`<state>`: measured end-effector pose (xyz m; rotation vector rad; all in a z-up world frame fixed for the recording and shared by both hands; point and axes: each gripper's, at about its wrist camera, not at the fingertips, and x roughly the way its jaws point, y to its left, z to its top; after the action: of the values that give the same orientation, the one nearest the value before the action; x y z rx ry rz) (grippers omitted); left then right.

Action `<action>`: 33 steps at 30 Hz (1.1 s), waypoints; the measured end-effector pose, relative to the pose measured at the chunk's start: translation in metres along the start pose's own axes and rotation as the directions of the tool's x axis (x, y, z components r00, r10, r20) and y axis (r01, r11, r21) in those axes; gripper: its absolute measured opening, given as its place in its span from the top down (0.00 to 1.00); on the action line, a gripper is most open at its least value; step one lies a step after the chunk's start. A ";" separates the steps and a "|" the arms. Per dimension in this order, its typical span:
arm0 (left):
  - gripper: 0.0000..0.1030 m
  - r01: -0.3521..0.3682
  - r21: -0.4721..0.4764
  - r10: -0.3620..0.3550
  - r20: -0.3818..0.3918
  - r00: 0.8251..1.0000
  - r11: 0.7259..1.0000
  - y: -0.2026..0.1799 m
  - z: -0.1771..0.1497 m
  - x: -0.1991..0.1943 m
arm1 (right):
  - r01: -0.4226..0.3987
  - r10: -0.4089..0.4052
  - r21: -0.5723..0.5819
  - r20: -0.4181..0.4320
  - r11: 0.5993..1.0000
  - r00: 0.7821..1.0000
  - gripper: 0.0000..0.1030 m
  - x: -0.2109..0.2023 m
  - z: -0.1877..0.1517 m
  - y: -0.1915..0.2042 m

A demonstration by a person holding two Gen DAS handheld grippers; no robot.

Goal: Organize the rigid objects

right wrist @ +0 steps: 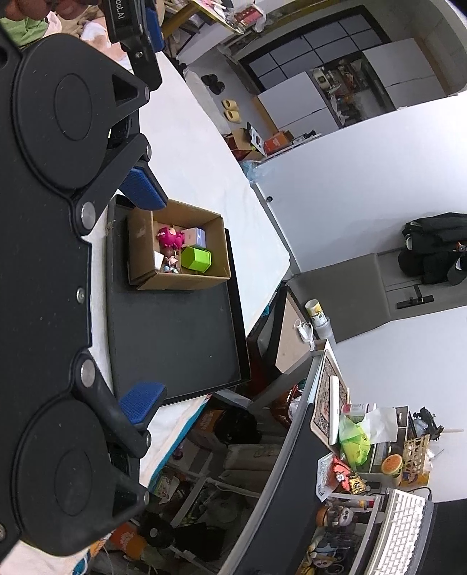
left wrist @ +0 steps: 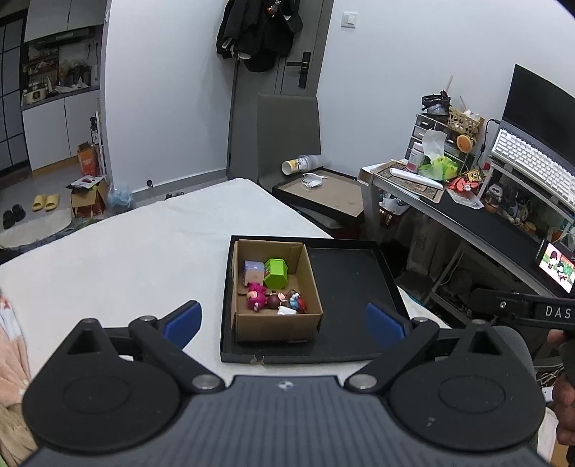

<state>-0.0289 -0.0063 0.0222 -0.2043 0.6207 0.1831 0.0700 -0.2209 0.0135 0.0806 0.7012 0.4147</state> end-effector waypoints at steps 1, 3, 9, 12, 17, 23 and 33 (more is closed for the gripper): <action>0.06 -0.003 0.003 0.003 0.002 1.000 1.000 0.000 -0.001 -0.001 | -0.003 0.003 -0.002 0.002 1.000 1.000 0.00 -0.001 -0.001 0.000; 0.06 -0.008 0.010 0.008 0.009 1.000 1.000 0.000 -0.003 -0.004 | -0.004 0.004 -0.006 0.009 1.000 1.000 0.00 -0.004 -0.003 0.000; 0.06 -0.010 0.025 0.009 0.020 1.000 1.000 -0.004 -0.006 -0.009 | -0.019 0.019 -0.001 0.010 1.000 1.000 0.00 -0.006 -0.008 0.000; 0.06 -0.005 0.031 0.004 0.018 1.000 1.000 -0.007 -0.008 -0.011 | -0.030 0.030 0.000 0.006 1.000 1.000 0.00 -0.006 -0.011 0.000; 0.06 -0.001 0.038 0.000 0.018 1.000 0.999 -0.010 -0.010 -0.012 | -0.041 0.041 -0.016 0.008 0.999 0.999 0.00 -0.007 -0.015 0.002; 0.06 0.002 0.054 -0.003 0.026 1.000 0.999 -0.016 -0.013 -0.017 | -0.049 0.049 -0.004 0.010 0.999 0.999 0.00 -0.010 -0.017 -0.002; 0.06 -0.012 0.057 0.011 0.020 1.000 0.998 -0.017 -0.016 -0.017 | -0.046 0.046 -0.010 0.014 0.999 0.999 0.00 -0.008 -0.019 -0.002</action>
<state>-0.0475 -0.0288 0.0217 -0.1436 0.6072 0.1776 0.0530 -0.2271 0.0037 0.0904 0.6837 0.4612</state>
